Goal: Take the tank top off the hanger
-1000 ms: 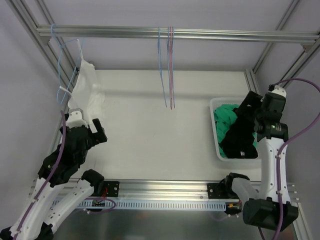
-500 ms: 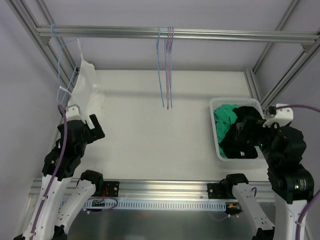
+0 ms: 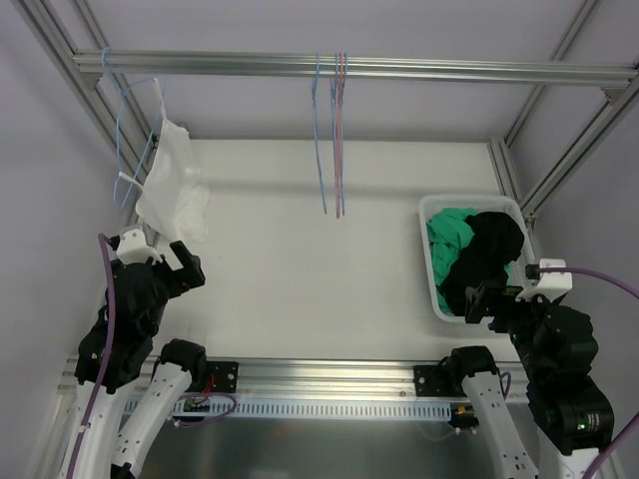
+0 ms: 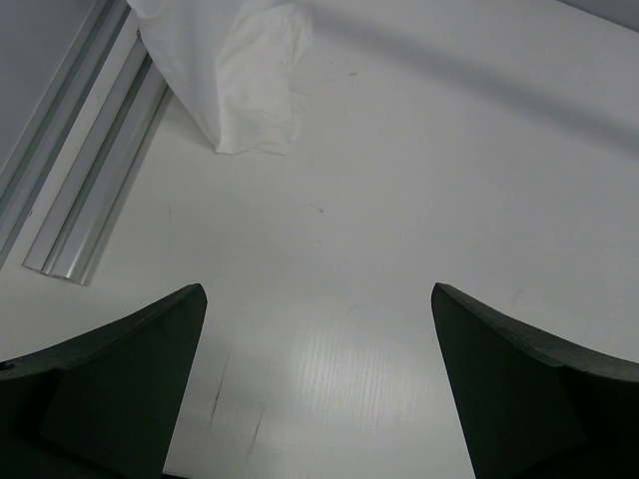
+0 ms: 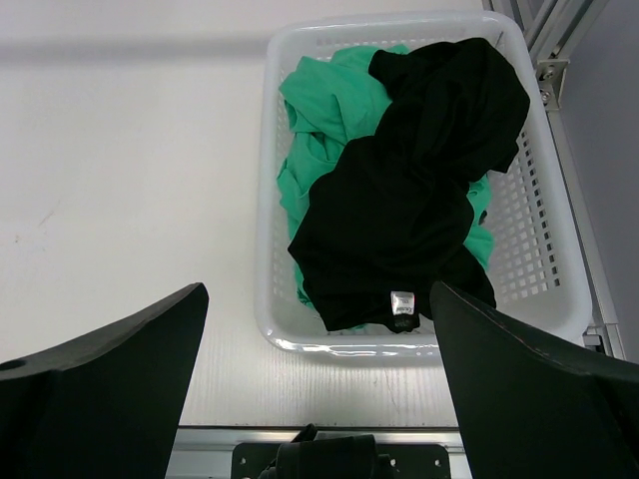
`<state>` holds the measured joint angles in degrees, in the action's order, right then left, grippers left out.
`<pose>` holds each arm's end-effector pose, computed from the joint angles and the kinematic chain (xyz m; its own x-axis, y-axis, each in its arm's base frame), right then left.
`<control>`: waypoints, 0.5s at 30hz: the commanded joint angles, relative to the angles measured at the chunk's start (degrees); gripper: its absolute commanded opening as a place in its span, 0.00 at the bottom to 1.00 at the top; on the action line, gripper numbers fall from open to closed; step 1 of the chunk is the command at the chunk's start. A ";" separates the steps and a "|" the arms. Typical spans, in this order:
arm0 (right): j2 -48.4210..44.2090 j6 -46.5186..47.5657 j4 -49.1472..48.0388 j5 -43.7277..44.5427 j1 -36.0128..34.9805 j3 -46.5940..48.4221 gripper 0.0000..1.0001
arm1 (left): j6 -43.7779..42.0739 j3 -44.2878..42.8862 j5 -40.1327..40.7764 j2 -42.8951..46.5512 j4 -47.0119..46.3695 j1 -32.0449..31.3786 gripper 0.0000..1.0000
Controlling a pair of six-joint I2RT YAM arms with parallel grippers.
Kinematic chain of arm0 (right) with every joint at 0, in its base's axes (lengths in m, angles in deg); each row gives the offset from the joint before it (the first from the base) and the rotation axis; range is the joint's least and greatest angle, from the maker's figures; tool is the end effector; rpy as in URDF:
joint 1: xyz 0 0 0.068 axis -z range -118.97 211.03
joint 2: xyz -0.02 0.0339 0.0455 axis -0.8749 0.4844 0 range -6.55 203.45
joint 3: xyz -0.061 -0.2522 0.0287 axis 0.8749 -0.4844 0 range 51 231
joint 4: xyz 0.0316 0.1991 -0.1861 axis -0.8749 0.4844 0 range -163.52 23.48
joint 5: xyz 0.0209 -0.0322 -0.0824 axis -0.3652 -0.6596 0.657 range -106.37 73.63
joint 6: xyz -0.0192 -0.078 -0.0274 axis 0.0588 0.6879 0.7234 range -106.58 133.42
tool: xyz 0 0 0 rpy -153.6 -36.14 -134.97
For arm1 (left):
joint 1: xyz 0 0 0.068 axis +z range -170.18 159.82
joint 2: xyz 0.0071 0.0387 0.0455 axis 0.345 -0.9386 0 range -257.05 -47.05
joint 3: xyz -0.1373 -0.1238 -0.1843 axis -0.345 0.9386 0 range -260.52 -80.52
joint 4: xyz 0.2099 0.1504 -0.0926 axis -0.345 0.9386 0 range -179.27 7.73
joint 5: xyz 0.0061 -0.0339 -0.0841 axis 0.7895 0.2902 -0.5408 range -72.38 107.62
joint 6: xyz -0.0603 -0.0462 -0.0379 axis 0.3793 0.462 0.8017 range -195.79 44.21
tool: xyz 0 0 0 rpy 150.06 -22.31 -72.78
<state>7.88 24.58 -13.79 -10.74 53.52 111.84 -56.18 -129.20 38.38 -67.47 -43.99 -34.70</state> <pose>0.0557 0.0000 0.3709 -0.2172 -0.2230 -0.9503 -0.0789 0.9744 -0.2106 0.1236 -0.0048 0.3346 -0.2354 -0.2632 -0.9356 -0.1833 0.9574 -0.2232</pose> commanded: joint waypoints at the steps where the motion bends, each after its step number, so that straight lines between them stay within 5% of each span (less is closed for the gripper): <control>1: -0.90 -0.08 -3.73 0.34 -0.67 -0.72 0.99 | -0.46 0.52 -1.51 0.65 -1.86 0.46 0.99; 15: 2.17 0.18 -4.44 4.22 -1.54 -1.86 1.00 | -0.37 1.05 -2.38 1.18 -2.30 0.46 0.99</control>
<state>9.04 24.58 -15.93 -8.20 52.34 110.20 -56.18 -128.44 37.33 -66.51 -44.08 -34.70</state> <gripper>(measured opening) 0.993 0.986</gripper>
